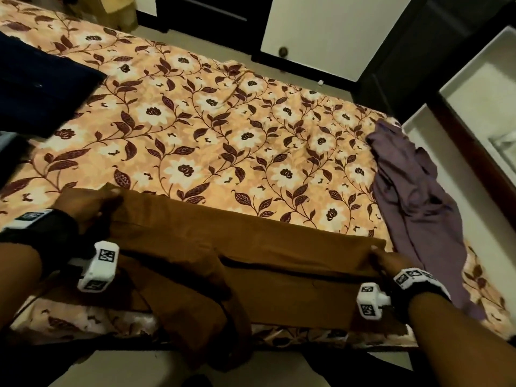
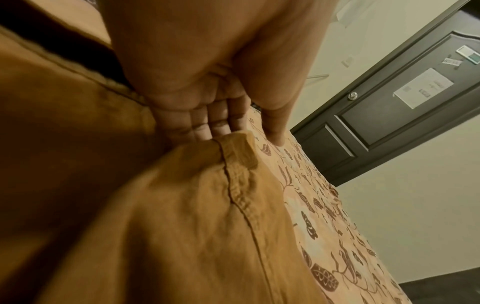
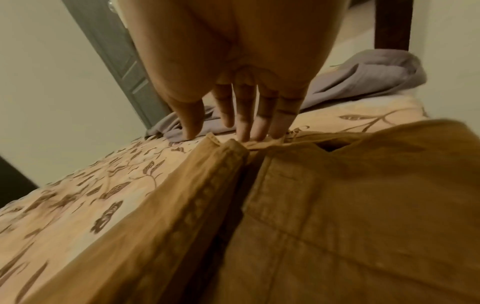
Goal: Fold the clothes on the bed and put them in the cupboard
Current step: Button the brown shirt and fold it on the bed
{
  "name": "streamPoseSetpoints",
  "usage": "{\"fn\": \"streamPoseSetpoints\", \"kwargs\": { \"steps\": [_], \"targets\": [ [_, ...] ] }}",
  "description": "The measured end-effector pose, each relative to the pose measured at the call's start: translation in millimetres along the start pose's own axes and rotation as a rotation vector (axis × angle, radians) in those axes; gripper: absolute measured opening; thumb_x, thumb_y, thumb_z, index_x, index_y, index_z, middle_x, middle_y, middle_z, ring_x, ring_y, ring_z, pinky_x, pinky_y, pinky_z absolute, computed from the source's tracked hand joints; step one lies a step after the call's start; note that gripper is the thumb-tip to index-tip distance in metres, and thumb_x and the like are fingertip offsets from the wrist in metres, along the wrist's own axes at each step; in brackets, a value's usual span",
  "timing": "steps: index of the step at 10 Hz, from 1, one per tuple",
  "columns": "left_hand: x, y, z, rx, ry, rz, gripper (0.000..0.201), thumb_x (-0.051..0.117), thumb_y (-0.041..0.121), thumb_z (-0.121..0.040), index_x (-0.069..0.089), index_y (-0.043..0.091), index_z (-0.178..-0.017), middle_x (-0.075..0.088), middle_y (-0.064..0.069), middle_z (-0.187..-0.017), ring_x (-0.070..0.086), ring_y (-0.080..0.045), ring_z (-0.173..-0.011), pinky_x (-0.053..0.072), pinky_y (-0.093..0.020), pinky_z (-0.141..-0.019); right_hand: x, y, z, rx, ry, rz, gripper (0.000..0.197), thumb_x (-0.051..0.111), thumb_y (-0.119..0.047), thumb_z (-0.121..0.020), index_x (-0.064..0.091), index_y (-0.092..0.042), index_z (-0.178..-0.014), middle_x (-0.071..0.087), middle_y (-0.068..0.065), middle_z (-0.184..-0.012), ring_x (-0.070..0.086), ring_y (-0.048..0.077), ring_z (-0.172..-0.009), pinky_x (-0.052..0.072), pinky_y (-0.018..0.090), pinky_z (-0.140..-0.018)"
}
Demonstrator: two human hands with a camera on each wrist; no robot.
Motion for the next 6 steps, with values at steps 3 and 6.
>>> {"fn": "streamPoseSetpoints", "kwargs": {
  "steps": [3,6],
  "targets": [
    [-7,-27,-51,0.116,0.212,-0.071,0.044,0.065,0.032,-0.089,0.061,-0.002,-0.116,0.075,-0.001,-0.091,0.058,-0.002,-0.048,0.055,-0.03,-0.075,2,-30,-44,-0.095,0.109,-0.052,0.04,0.053,-0.026,-0.096,0.06,0.01,-0.111,0.059,0.032,-0.115,0.057,0.043,-0.107,0.037,0.033,-0.078],
    [-6,-33,-9,0.334,0.073,-0.205,0.075,0.087,0.03,-0.069,0.048,0.026,-0.133,0.061,-0.013,-0.123,0.062,-0.034,-0.107,0.049,-0.055,-0.091,-5,-12,-5,-0.16,-0.086,-0.335,0.095,0.082,-0.011,-0.07,0.026,-0.014,-0.148,0.047,0.009,-0.119,0.049,0.025,-0.103,0.045,0.035,-0.08]
  ]
}}
Point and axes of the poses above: each hand's wrist, its own z-axis away from the middle knuckle, its own x-axis out of the palm, y = z × x, the point moved 5 cm from there along -z, towards the middle knuckle
